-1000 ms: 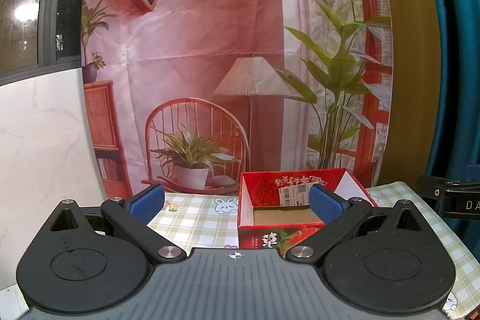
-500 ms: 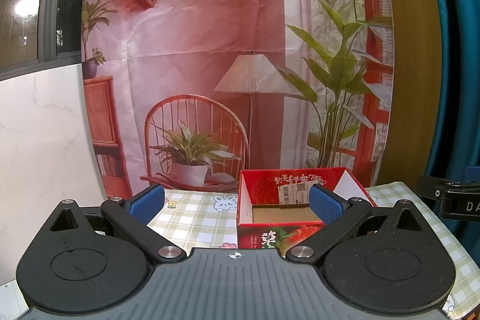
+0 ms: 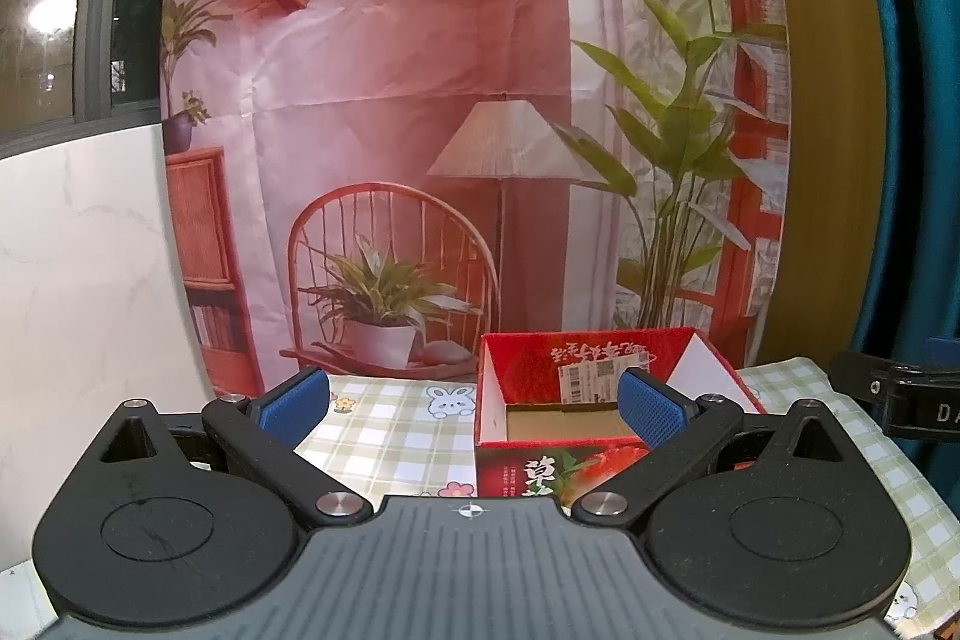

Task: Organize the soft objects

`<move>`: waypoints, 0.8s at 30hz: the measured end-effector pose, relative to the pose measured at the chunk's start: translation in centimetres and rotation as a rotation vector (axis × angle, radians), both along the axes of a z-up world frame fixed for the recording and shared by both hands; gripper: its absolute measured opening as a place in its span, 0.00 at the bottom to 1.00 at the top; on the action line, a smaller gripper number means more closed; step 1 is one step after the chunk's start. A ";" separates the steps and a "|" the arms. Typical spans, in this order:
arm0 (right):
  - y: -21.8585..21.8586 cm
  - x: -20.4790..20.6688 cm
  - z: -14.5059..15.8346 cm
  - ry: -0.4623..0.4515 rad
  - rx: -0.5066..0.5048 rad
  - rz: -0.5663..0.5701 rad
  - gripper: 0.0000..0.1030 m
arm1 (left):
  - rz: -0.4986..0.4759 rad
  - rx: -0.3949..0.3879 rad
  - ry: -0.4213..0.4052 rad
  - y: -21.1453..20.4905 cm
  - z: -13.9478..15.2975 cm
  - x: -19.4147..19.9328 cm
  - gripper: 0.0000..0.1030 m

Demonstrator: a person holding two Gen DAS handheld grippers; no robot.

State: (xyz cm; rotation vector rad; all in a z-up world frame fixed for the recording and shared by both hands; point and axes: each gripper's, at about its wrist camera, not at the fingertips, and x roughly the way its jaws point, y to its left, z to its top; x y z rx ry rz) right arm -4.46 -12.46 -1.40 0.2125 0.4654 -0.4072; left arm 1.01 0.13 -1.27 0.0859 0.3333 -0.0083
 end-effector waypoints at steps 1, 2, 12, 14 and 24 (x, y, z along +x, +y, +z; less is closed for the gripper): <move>0.0 0.0 -0.4 -0.005 0.007 0.003 1.00 | 0.007 0.003 0.011 -0.1 -0.2 0.2 1.00; -0.1 0.0 -0.8 -0.009 0.011 0.006 1.00 | 0.014 0.008 0.017 -0.1 -0.5 0.3 1.00; -1.6 0.5 -6.8 -0.001 0.083 0.025 1.00 | -0.002 -0.009 -0.038 -0.7 -4.4 4.0 1.00; -1.6 0.9 -8.0 0.025 0.102 0.023 1.00 | -0.017 -0.043 -0.033 -0.6 -5.2 5.2 0.99; -0.7 2.8 -12.5 0.152 0.206 0.096 1.00 | -0.076 -0.238 0.055 -0.2 -9.0 8.5 0.89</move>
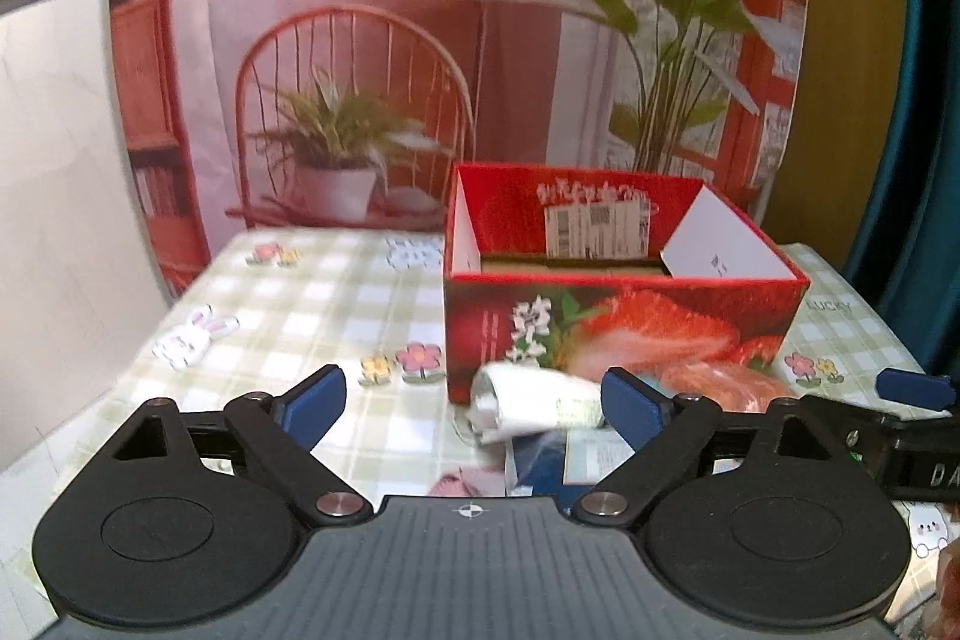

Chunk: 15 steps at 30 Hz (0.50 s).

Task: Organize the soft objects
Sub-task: 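Lower the left tool onto the blue-and-white bag and close its fingers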

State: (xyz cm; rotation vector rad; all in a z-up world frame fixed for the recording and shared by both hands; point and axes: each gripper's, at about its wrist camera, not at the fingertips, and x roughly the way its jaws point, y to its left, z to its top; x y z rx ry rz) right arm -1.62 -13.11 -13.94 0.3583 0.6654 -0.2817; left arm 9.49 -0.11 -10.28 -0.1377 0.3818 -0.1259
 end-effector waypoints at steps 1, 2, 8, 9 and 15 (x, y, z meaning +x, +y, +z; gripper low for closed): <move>0.4 0.1 -0.3 0.009 0.002 0.016 0.99 | -0.008 -0.019 0.016 -0.1 -0.3 0.1 0.87; 0.7 0.3 -0.4 0.019 0.001 0.029 0.99 | -0.020 -0.053 0.045 -0.4 -0.6 0.1 0.85; 2.1 1.0 -1.4 0.060 0.034 0.113 0.81 | -0.084 -0.045 0.170 -0.7 -2.8 0.0 0.75; 2.3 1.0 -1.6 0.064 0.041 0.123 0.80 | -0.099 -0.049 0.187 -0.8 -3.1 0.1 0.71; 2.7 1.2 -2.8 0.107 0.104 0.166 0.59 | -0.176 -0.097 0.360 0.0 -5.5 -0.1 0.54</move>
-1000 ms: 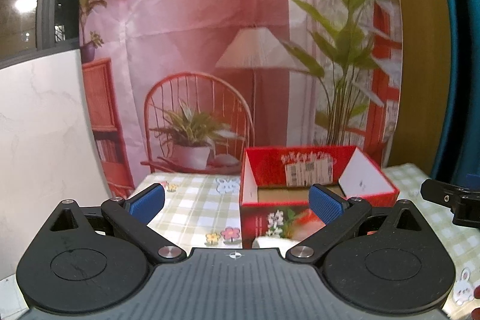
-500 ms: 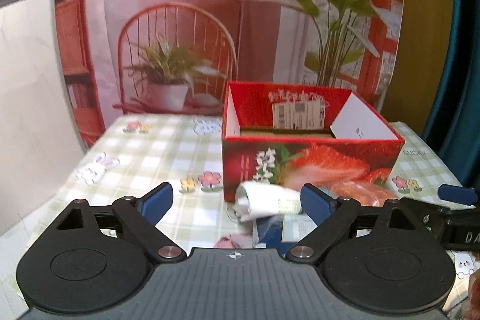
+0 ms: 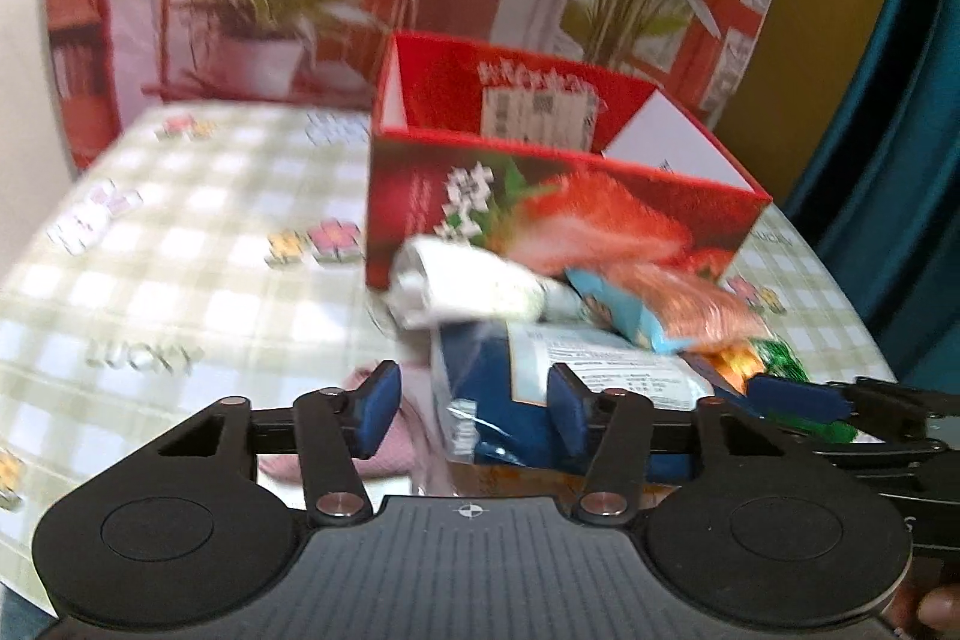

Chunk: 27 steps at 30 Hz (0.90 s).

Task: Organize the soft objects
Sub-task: 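Lower the left tool onto the blue-and-white bag and close its fingers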

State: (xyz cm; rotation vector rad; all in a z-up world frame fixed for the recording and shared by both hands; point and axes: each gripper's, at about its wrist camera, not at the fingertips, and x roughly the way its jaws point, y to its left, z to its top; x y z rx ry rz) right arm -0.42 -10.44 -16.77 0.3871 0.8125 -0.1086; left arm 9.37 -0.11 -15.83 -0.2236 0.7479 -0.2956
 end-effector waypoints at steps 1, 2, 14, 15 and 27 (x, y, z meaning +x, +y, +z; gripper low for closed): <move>0.0 0.0 -0.2 0.007 0.014 0.006 0.55 | -0.004 -0.008 0.007 0.1 -0.2 0.0 0.54; 0.0 0.0 -0.4 0.012 0.023 0.011 0.52 | -0.006 -0.014 0.016 0.2 -0.4 -0.1 0.54; -0.2 0.4 -1.7 0.048 0.086 0.031 0.43 | 0.004 -0.074 0.080 0.9 -0.1 -0.4 0.56; -0.2 0.4 -1.7 0.048 0.088 0.031 0.43 | 0.002 -0.076 0.079 0.8 -0.2 -0.3 0.56; -0.4 0.3 -2.1 0.046 0.105 0.026 0.43 | -0.059 -0.090 0.050 0.2 0.7 -1.1 0.48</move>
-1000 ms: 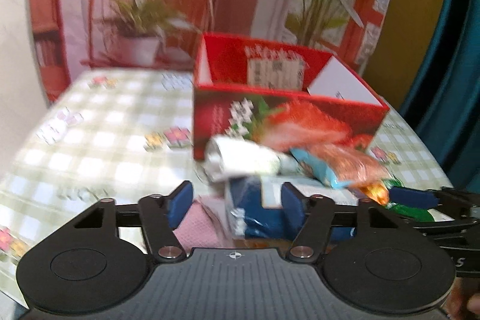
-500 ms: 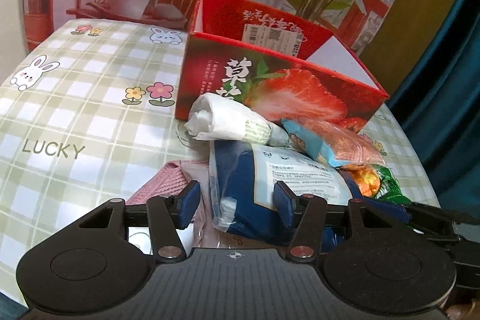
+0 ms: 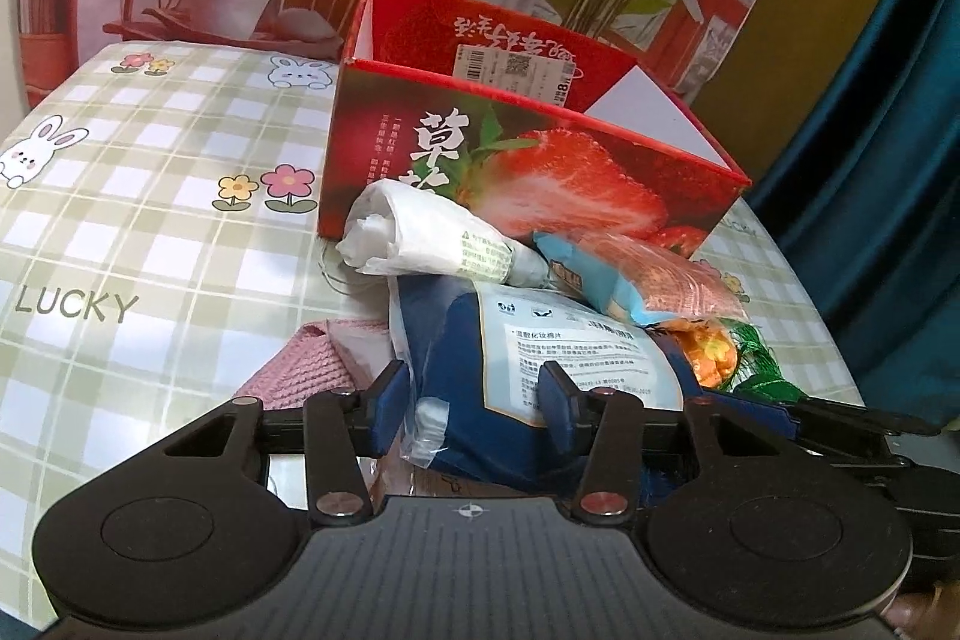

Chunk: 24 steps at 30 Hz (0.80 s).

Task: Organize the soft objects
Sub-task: 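Lower the left tool onto the blue-and-white bag and close its fingers, then lift the blue-and-white bag with the left tool and carry it into the red box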

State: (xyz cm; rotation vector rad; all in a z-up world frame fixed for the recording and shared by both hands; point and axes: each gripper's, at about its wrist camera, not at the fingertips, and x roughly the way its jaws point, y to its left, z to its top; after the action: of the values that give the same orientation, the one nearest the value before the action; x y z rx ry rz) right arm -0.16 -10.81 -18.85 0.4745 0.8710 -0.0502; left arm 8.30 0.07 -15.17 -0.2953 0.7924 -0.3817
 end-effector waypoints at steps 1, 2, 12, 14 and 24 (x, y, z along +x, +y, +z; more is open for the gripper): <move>0.0 0.0 0.0 0.000 0.001 0.000 0.43 | -0.001 -0.002 -0.001 0.0 0.3 -0.2 0.47; 0.0 0.0 0.0 0.000 -0.001 0.001 0.43 | -0.001 -0.004 -0.003 -0.1 0.1 -0.1 0.46; 0.0 0.0 0.0 0.000 0.000 0.000 0.43 | -0.002 -0.014 -0.012 0.1 0.5 -0.6 0.40; 0.0 0.0 -0.1 0.000 0.000 -0.001 0.44 | -0.003 -0.006 -0.016 0.0 0.7 -0.9 0.40; -0.1 -0.1 -0.2 -0.005 0.003 0.001 0.42 | -0.014 0.002 -0.028 -0.1 1.1 -1.2 0.37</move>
State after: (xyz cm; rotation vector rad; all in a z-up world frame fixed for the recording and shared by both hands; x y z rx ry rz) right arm -0.30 -10.88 -19.01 0.4763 0.8660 -0.0469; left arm 7.12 -0.02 -14.12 -0.2826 0.7674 -0.3974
